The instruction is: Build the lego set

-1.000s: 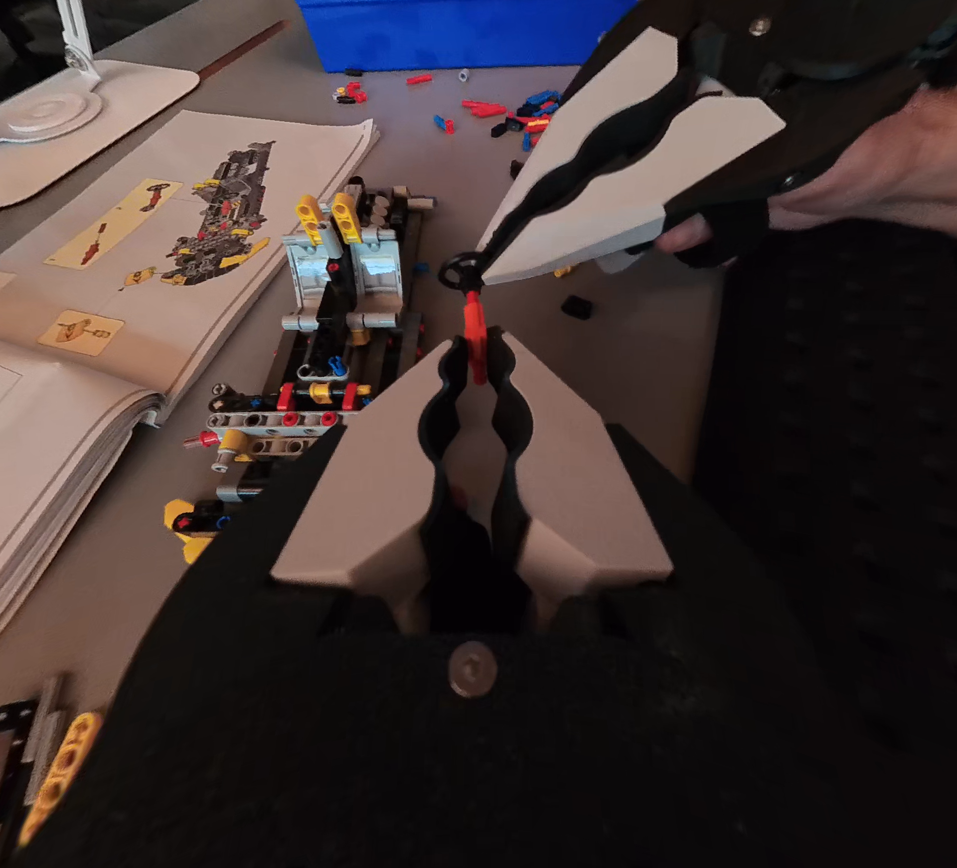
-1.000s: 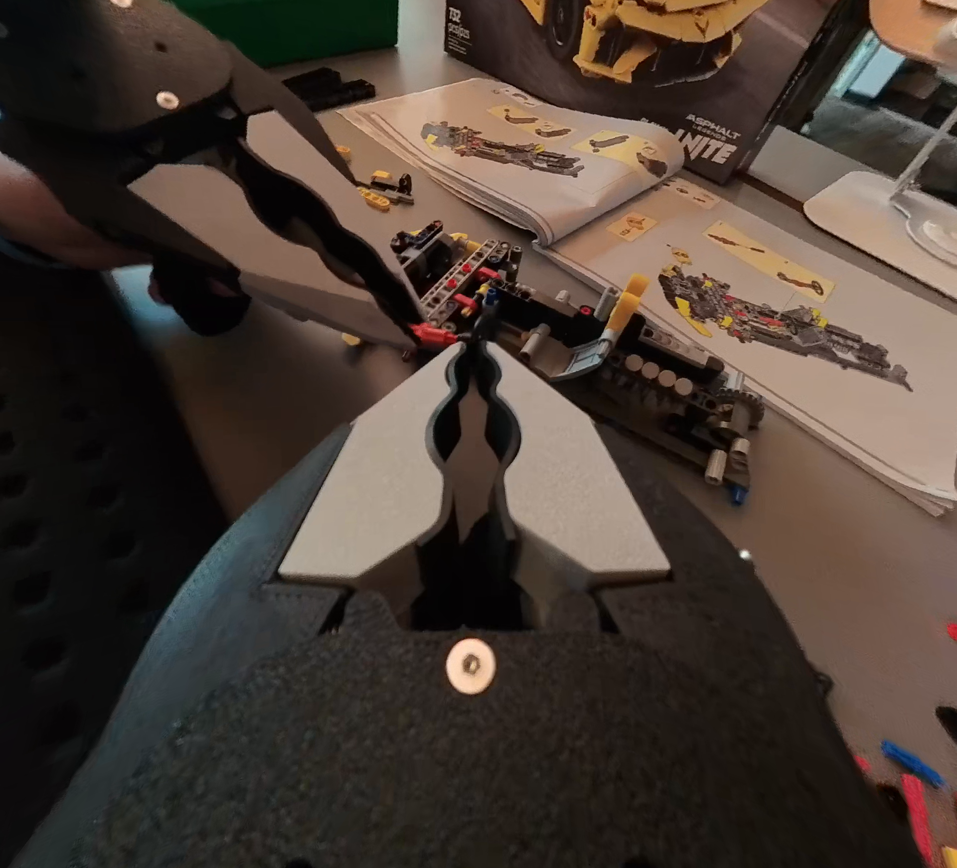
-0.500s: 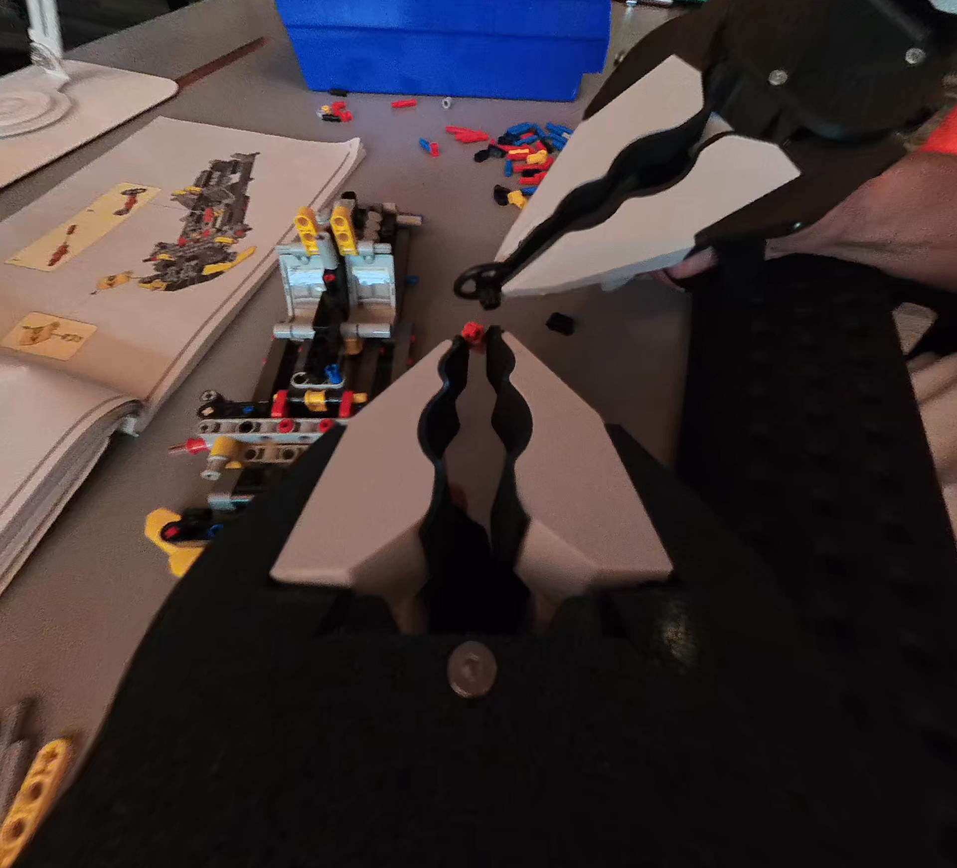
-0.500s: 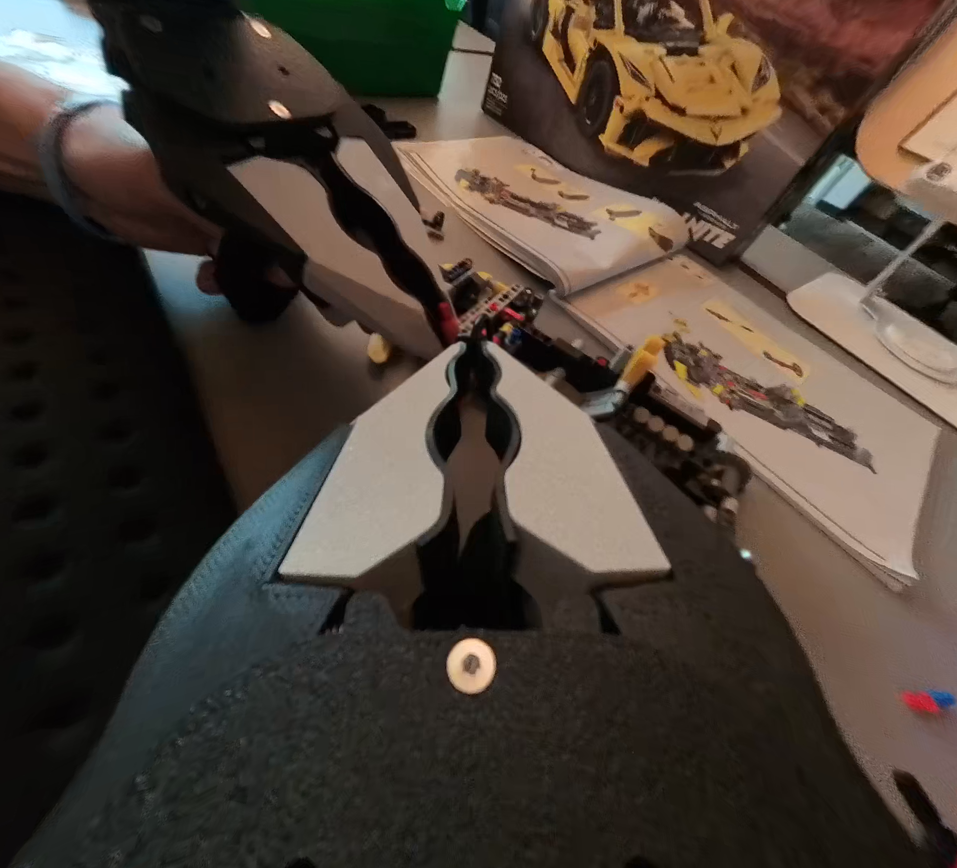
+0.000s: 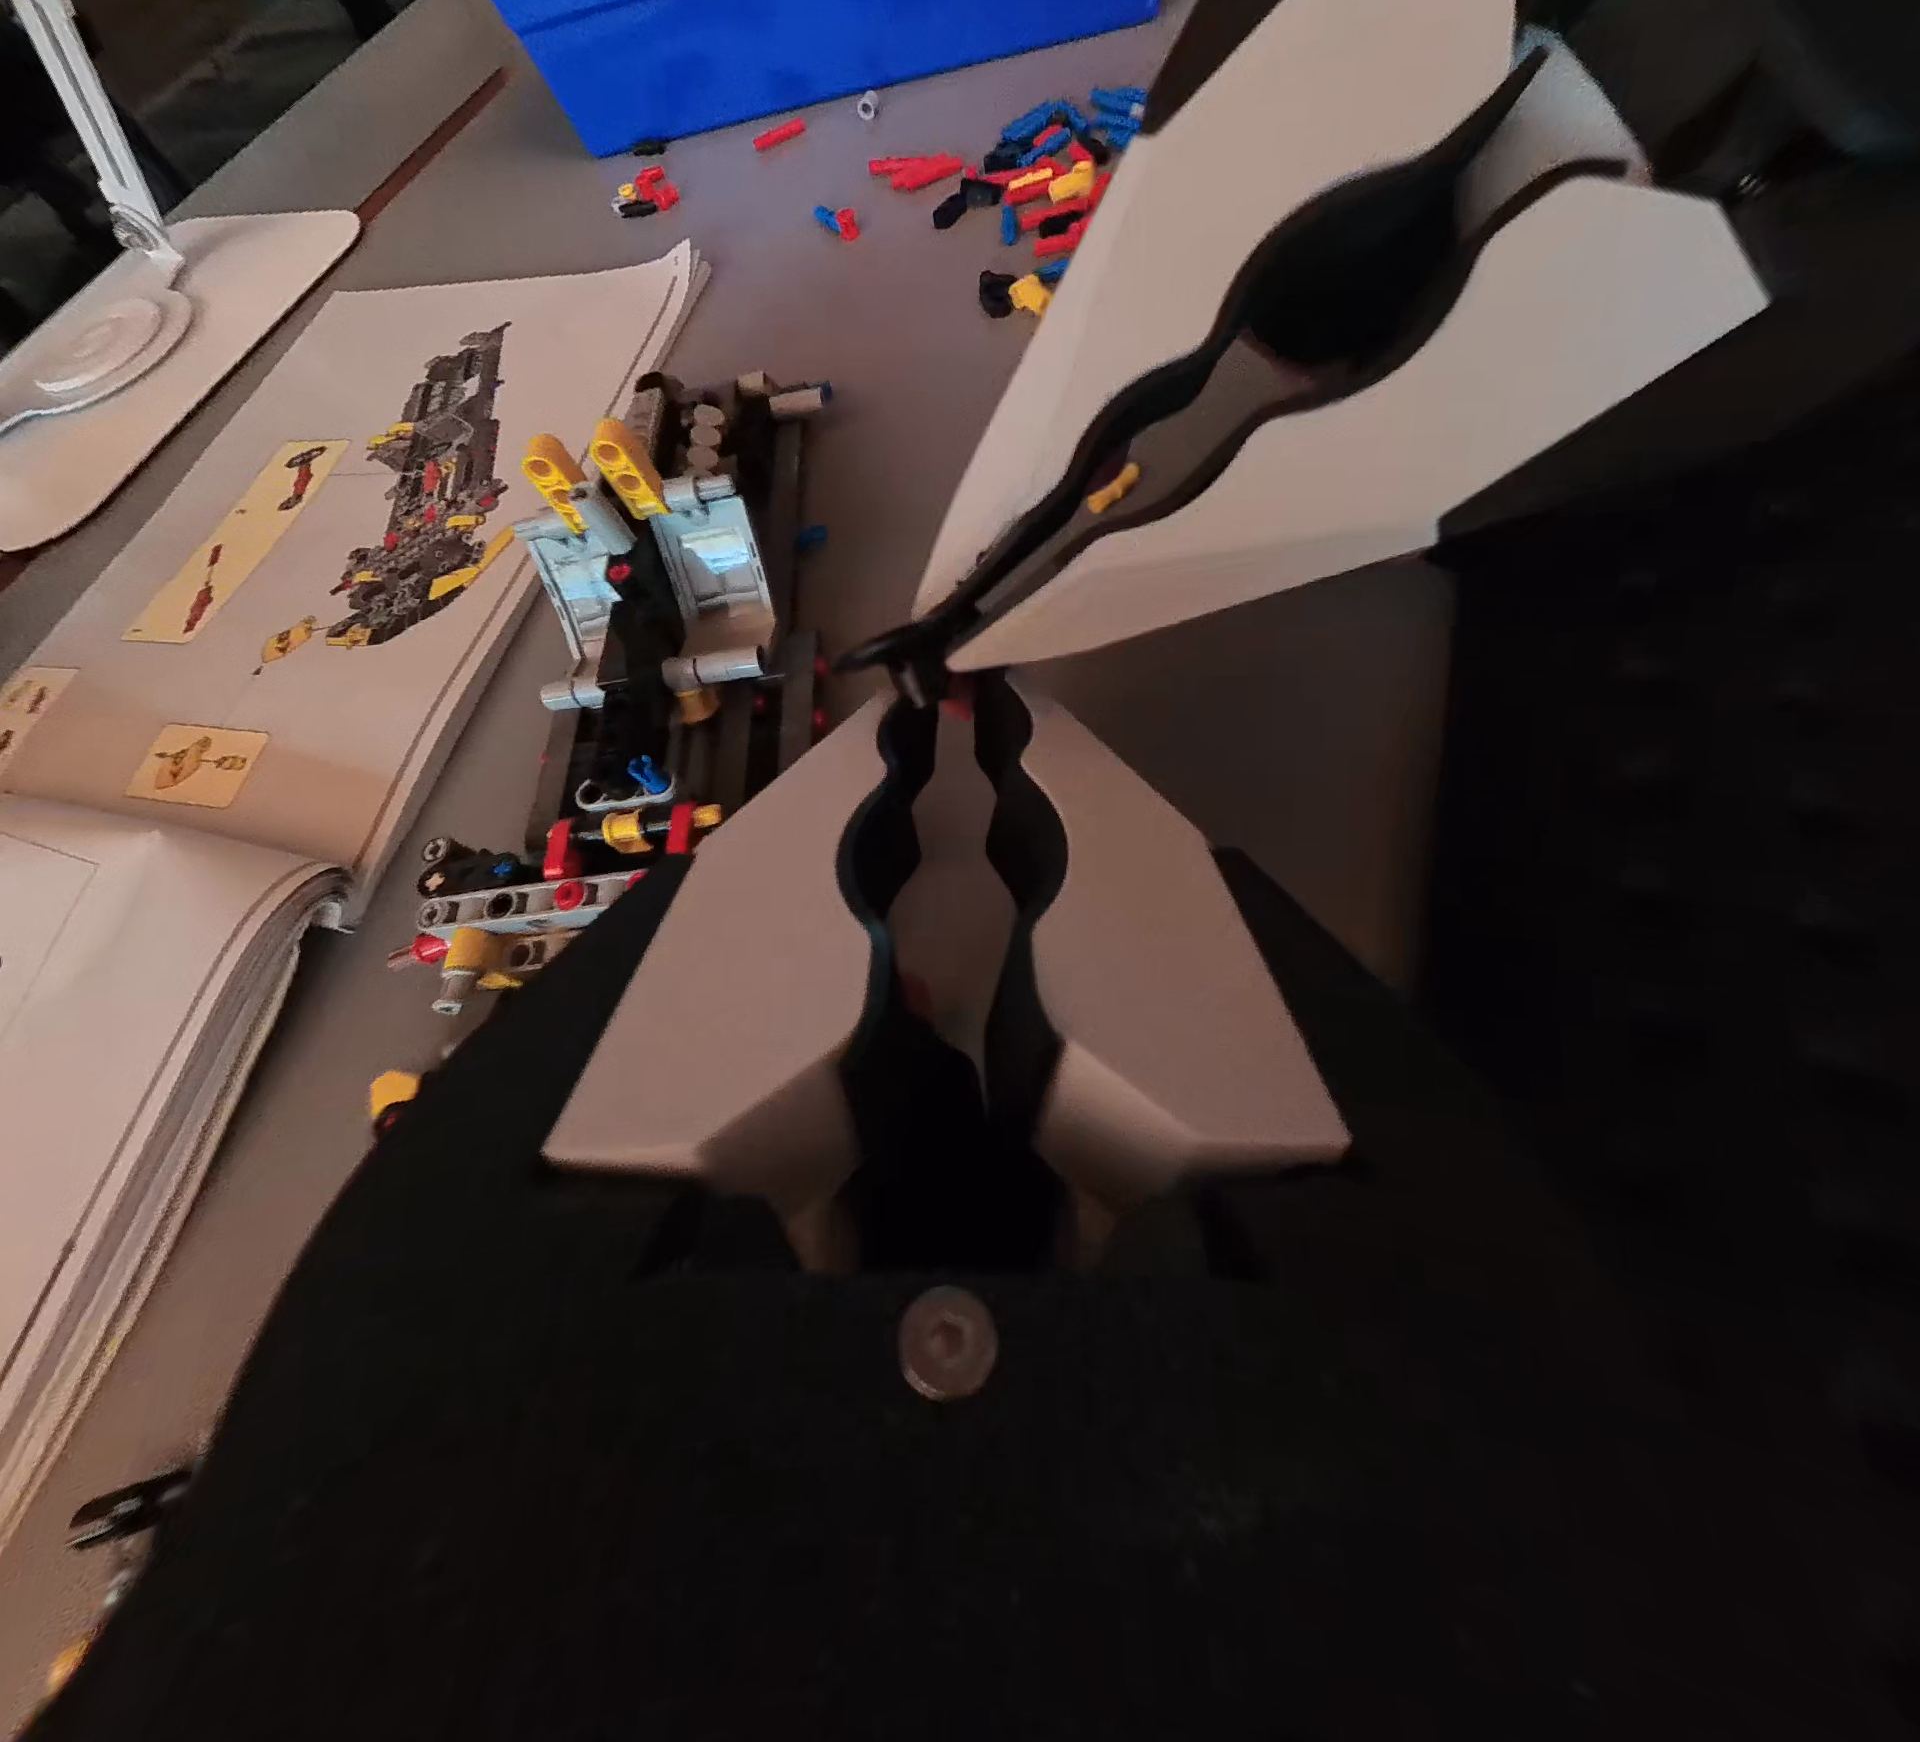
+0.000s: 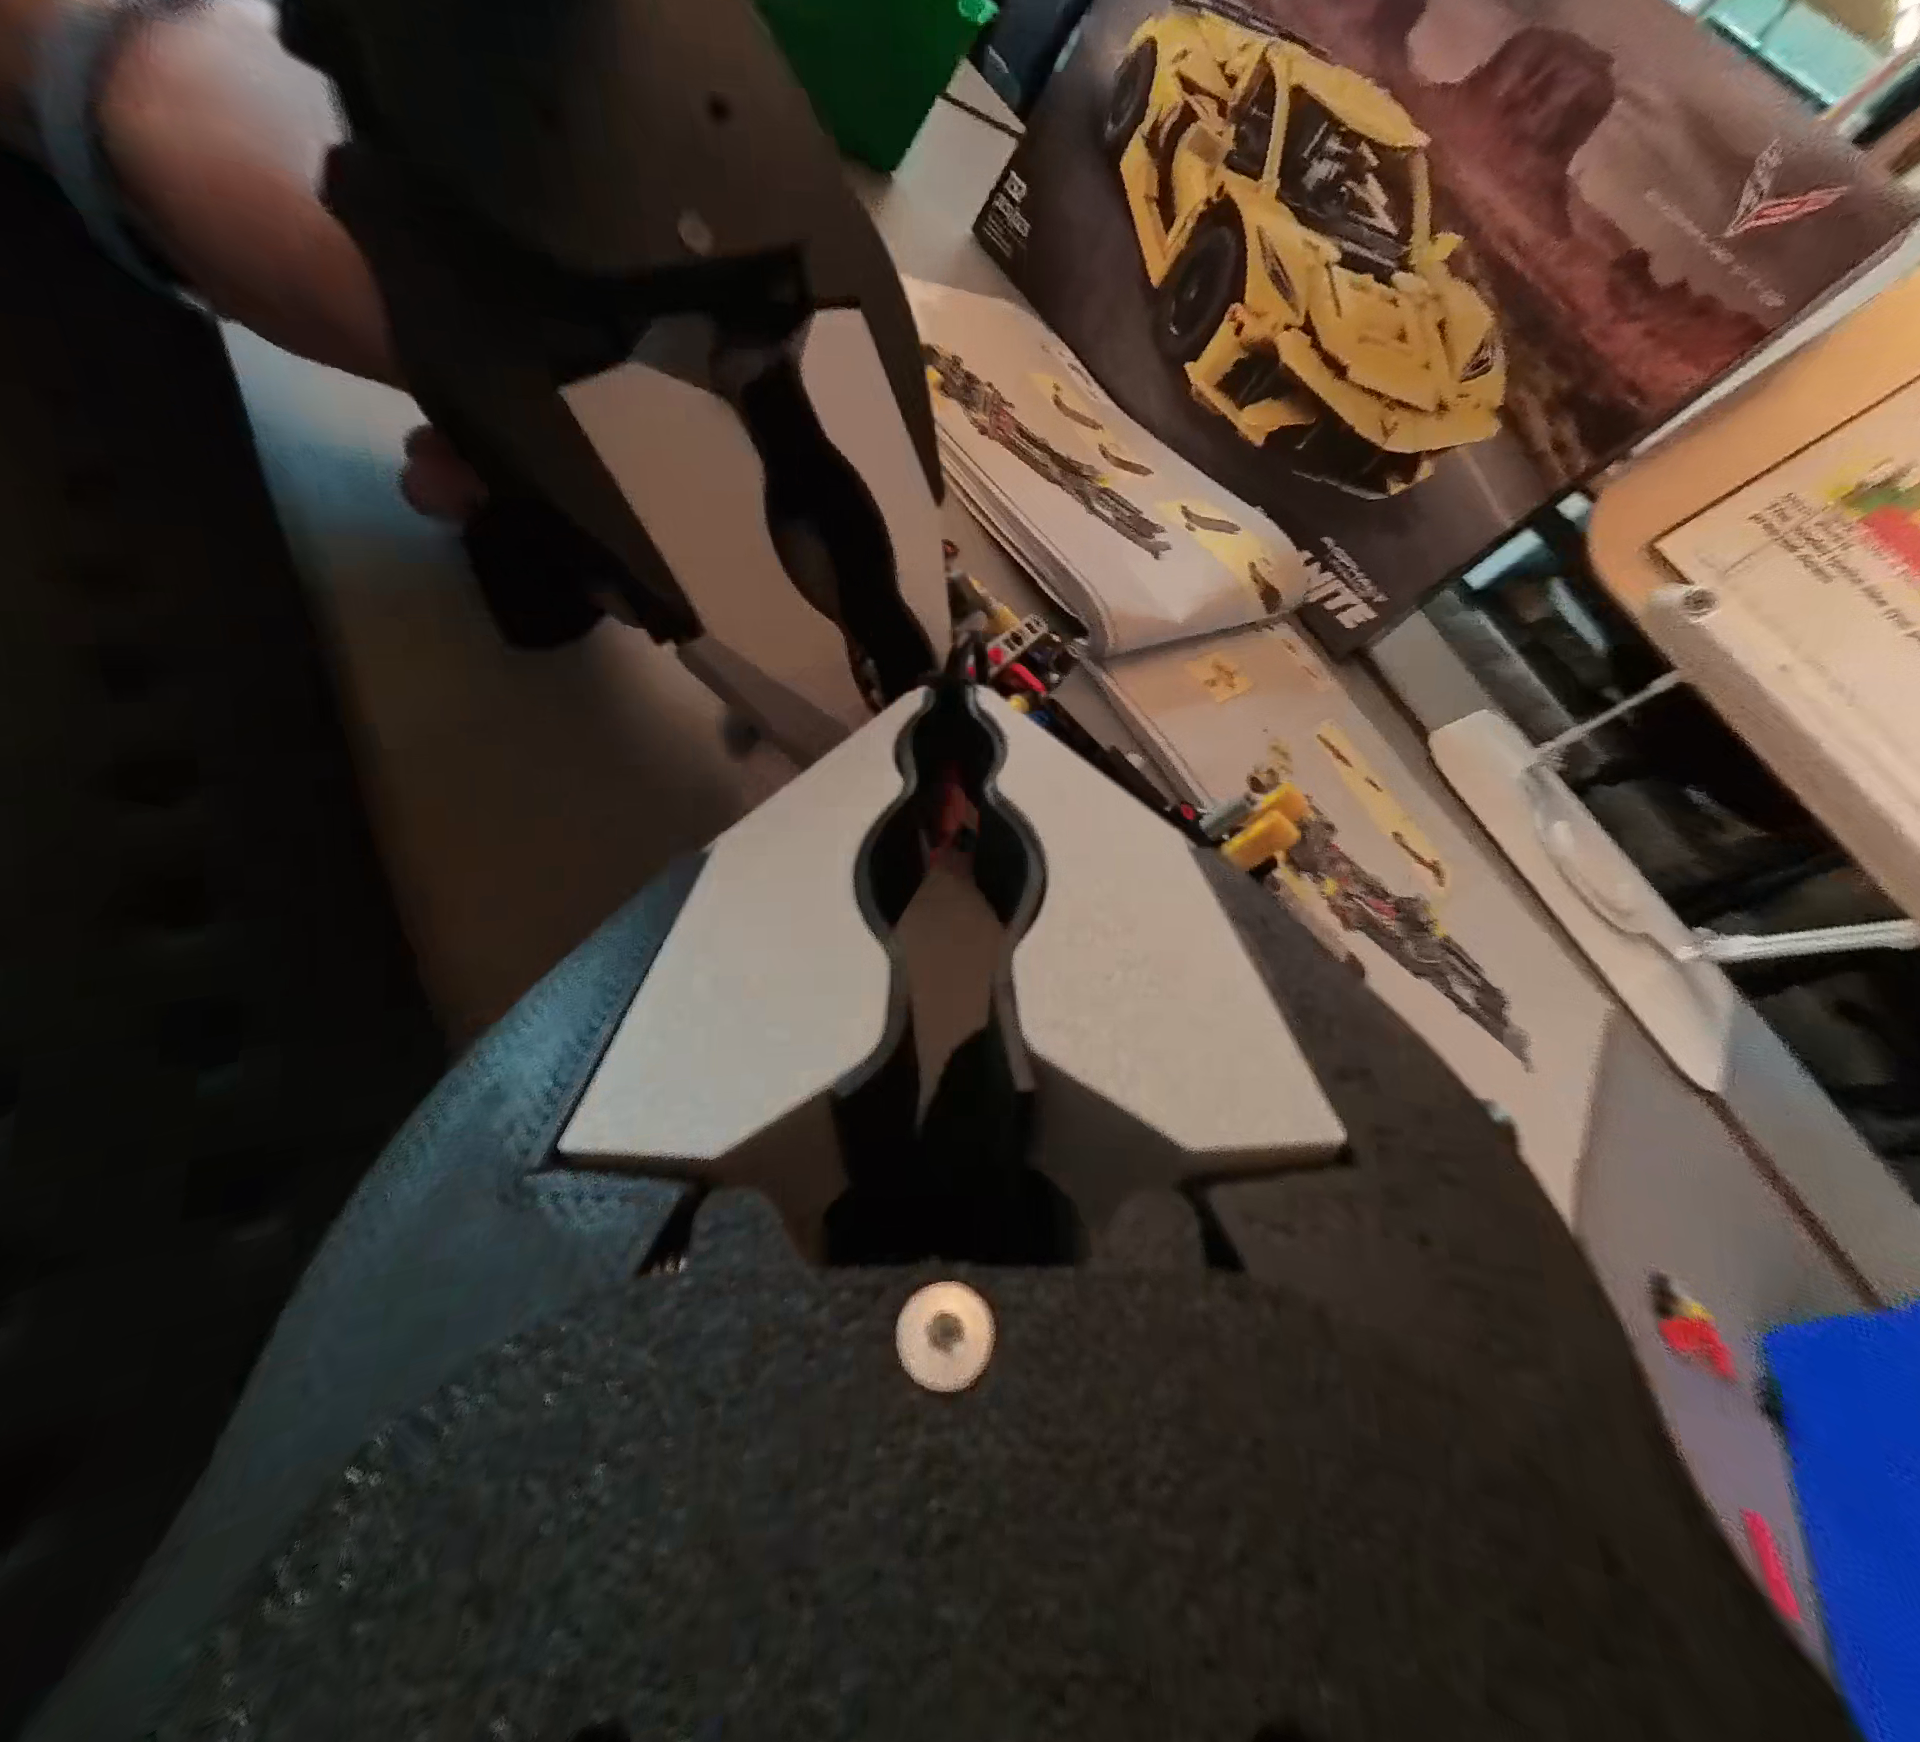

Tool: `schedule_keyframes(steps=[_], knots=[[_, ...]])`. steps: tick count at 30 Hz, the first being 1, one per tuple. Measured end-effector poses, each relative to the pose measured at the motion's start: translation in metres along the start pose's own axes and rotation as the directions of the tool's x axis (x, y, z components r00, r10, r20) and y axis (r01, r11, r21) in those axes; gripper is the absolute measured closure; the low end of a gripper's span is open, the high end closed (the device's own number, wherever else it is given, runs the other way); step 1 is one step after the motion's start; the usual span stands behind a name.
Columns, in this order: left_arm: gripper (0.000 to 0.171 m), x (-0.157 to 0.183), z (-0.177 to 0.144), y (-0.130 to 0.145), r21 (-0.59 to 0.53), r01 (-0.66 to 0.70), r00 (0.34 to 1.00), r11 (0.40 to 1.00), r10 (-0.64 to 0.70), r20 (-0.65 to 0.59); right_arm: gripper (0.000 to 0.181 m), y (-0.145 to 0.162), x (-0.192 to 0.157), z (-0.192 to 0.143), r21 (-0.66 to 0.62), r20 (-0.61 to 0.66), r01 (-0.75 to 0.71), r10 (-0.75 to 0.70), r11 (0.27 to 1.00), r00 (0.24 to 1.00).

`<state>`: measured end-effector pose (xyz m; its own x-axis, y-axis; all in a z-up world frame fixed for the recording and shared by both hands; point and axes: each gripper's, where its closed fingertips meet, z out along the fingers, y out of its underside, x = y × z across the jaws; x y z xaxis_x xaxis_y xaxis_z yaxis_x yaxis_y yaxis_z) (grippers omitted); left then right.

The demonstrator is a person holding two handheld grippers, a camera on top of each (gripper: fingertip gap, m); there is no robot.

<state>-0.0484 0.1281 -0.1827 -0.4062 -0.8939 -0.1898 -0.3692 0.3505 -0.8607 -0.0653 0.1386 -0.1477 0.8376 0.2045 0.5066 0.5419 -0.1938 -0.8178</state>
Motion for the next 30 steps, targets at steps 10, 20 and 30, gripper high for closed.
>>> schedule_keyframes(steps=[10,20,30], knots=[[0.167,-0.008,-0.010,-0.005,0.035,-0.018,0.999,0.999,0.017,0.047,0.179,0.011,0.019,-0.004,-0.028,-0.050,-0.079,0.077,0.997,0.996],[0.167,-0.005,-0.023,-0.025,0.154,0.242,0.963,0.958,-0.217,-0.162,0.180,-0.007,0.050,-0.027,0.120,0.334,-0.817,0.752,0.564,0.568],[0.167,-0.011,-0.015,-0.022,0.104,0.028,0.999,0.994,-0.031,0.026,0.181,-0.005,0.060,-0.032,0.067,0.464,-0.938,0.822,0.340,0.331]])
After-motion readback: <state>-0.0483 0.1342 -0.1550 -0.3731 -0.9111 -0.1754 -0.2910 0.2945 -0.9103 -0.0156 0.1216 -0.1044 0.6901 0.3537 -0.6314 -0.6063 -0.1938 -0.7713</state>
